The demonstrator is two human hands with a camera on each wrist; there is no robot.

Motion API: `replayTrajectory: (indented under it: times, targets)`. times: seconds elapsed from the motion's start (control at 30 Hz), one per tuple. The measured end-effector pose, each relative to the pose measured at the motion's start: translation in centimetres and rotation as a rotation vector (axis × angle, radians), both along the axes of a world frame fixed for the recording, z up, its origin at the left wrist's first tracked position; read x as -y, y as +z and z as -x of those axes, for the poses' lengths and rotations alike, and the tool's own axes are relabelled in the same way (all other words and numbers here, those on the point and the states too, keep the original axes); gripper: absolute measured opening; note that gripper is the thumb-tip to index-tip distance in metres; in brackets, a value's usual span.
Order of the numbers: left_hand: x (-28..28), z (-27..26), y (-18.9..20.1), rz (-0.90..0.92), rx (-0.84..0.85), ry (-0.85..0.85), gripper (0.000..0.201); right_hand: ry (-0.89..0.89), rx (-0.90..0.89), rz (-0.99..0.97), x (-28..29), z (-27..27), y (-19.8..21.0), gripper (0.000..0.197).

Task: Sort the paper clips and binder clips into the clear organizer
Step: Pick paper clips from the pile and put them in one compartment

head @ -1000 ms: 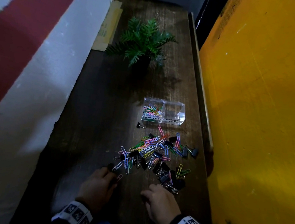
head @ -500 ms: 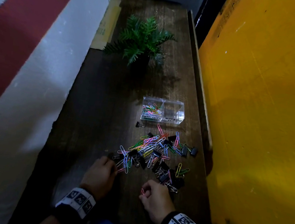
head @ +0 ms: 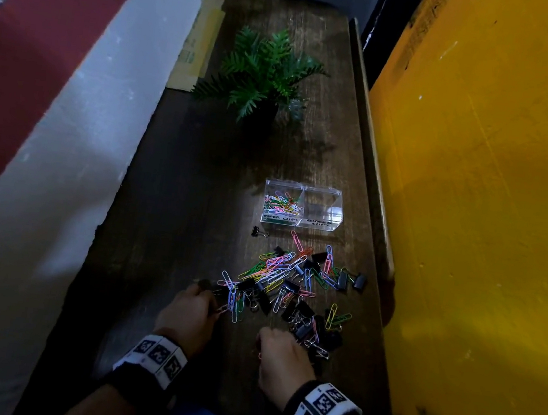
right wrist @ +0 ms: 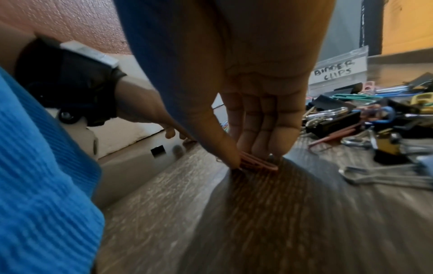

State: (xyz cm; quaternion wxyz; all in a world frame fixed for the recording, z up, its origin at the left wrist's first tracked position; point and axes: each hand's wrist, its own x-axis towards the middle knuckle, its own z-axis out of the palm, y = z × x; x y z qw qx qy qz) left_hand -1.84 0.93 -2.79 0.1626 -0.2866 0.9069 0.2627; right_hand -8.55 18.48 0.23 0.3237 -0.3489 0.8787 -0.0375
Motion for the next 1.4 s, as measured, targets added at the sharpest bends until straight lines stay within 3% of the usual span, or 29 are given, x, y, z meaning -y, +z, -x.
replayTrajectory:
  times: [0.3,0.5,0.67,0.87,1.0,1.13,1.27,1.4]
  targets:
    - [0.0,0.6,0.4,-0.002,0.078,-0.066,0.017,0.164,-0.016,-0.094,0.9,0.2,0.5,0.035]
    - [0.8,-0.8,1.1,-0.089,0.093,-0.077,0.004,0.031,0.130,-0.042,0.6,1.9,0.1,0.028]
    - [1.9,0.1,2.7,-0.120,-0.098,-0.031,0.012,0.078,0.162,-0.031,0.0,1.9,-0.1,0.011]
    - [3.3,9.5,6.3,-0.003,-0.390,-0.107,0.009,0.094,0.134,0.056,-0.8,2.5,0.0,0.012]
    - [4.2,16.7,7.9,0.108,-0.415,-0.201,0.012,-0.008,0.127,0.180,-0.6,5.6,1.0,0.011]
    - [4.9,20.6,7.3,0.212,-0.328,-0.303,0.017,-0.074,0.019,0.281,0.9,10.8,2.5,0.006]
    - [4.8,20.5,5.0,0.172,-0.262,-0.321,0.020,-0.130,-0.074,0.357,3.5,15.6,4.3,0.002]
    - [5.8,16.5,4.4,0.056,-0.482,-0.148,0.024,-0.086,-0.210,0.427,7.4,19.5,5.3,0.005]
